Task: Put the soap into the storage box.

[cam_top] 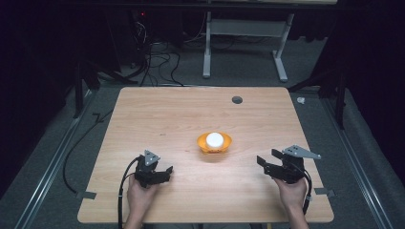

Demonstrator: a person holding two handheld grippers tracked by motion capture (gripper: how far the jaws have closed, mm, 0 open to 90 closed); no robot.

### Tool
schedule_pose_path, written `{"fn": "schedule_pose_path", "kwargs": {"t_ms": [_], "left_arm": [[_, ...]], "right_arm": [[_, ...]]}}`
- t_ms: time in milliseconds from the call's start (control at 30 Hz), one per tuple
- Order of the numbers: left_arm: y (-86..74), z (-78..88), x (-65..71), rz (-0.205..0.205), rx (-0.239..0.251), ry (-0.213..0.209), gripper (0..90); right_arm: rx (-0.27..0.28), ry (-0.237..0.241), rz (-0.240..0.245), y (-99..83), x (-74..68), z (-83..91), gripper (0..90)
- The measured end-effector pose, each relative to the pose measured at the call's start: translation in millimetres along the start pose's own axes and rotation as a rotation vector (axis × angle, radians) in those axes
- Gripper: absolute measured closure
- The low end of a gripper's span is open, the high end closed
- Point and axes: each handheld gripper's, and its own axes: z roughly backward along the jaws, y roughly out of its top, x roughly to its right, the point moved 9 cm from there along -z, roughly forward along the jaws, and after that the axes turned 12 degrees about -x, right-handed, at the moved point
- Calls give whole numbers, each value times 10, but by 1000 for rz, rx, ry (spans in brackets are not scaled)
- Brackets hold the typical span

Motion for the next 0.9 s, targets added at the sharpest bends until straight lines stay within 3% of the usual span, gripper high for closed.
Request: {"fn": "schedule_pose_path", "kwargs": {"t_ms": [467,900], "left_arm": [[0,0,0,0,0,0,223],[0,0,0,1,0,-1,224]], "right_arm": [[-37,21,22,-76,-184,-234,295],[-86,-17,29,-197,-243,-453,297]]}}
